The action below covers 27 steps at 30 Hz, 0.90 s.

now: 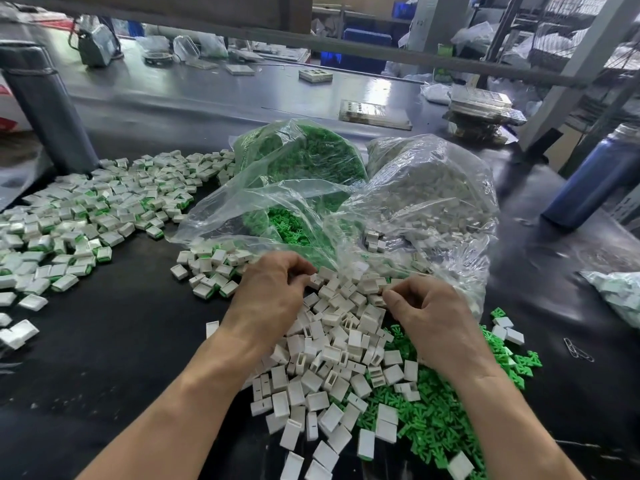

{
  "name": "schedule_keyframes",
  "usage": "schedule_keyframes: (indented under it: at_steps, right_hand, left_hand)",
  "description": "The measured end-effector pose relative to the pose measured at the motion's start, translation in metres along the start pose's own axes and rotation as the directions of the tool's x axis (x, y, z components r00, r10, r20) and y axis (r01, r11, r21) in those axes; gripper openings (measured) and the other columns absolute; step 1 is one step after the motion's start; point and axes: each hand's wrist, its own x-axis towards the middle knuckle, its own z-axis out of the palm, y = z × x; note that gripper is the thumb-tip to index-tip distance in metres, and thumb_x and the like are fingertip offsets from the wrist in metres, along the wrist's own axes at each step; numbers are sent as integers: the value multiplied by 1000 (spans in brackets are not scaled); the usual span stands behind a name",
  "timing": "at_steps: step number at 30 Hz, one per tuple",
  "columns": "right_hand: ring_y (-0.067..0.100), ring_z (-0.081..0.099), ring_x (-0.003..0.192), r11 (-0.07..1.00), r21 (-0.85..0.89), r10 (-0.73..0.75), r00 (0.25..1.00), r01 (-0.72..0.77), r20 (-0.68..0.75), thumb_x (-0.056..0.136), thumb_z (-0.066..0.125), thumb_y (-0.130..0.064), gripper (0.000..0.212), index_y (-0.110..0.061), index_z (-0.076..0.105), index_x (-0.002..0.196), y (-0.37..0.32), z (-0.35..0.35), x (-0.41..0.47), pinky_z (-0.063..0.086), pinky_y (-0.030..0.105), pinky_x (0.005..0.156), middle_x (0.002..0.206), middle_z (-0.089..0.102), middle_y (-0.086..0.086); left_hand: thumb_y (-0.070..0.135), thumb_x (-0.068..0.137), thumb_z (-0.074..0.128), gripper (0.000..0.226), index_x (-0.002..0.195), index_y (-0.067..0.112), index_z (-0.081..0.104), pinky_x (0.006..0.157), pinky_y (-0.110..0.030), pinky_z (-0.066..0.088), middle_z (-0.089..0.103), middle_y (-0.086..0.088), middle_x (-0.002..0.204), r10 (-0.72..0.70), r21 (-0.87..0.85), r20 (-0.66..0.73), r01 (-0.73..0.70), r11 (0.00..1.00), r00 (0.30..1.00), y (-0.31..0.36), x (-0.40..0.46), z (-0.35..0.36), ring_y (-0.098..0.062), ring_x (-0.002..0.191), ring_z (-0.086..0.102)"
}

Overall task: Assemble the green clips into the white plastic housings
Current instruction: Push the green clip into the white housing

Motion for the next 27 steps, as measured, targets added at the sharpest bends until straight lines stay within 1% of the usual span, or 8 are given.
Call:
schedule_keyframes:
  at_steps: [3,4,7,10,17,23,25,27]
  right_hand:
    - [5,66,76,997,-29,72,993,-70,94,94,74,-39,11,-33,73,85,1,-11,1,46,14,57,84,70,-10]
    - [2,66,74,996,-27,93,988,-90,126,92,76,-39,9,-34,74,85,1,-15,2,46,11,53,83,71,-12]
    - [-5,62,62,994,-23,108,966,-105,234,86,82,-39,6,-36,77,84,2,-27,3,43,7,50,76,72,-13]
    - [-6,61,64,994,-77,94,948,-74,304,80,87,-41,12,-46,77,84,3,-32,2,43,7,52,76,70,-17]
    - [0,65,74,971,-240,72,965,-10,253,91,80,-30,17,-45,76,83,2,-20,1,53,13,59,85,69,-19]
    - [-5,61,58,976,-213,82,973,-36,215,95,74,-37,11,-37,75,84,-1,-19,1,40,8,45,77,70,-13]
    - [-4,58,48,980,-182,114,980,-83,162,95,73,-41,12,-35,74,83,0,-31,2,39,13,43,68,70,-11]
    - [-1,58,47,960,-255,145,984,-115,102,95,72,-45,19,-34,73,80,2,-46,2,40,19,47,64,69,-18]
  left_hand:
    - [17,100,65,21,120,24,71,101,-20,50,64,9,116,68,190,-5,-65,980,998,-2,0,7,-6,105,60]
    - [19,101,64,23,123,24,69,104,-22,47,63,9,119,79,243,1,-77,967,997,-2,0,8,-8,110,58]
    - [24,104,59,27,130,26,67,105,-25,43,62,9,121,96,315,21,-98,944,995,-1,1,12,-10,113,55]
    - [24,104,59,29,133,28,65,104,-26,40,60,10,119,66,329,45,-77,941,997,-1,1,14,-9,112,54]
    - [27,103,62,28,130,28,64,112,-36,45,61,8,120,29,348,58,-47,936,998,3,1,15,-13,116,57]
    - [30,100,65,14,114,26,64,105,-37,52,61,9,111,14,326,47,-28,945,999,4,-1,13,-11,106,59]
    - [31,100,66,12,110,27,63,102,-38,53,61,10,108,9,327,52,-26,945,999,5,-2,13,-11,103,59]
    - [32,100,66,12,111,27,62,102,-38,53,60,10,108,7,333,52,-24,943,999,4,-2,12,-11,103,59]
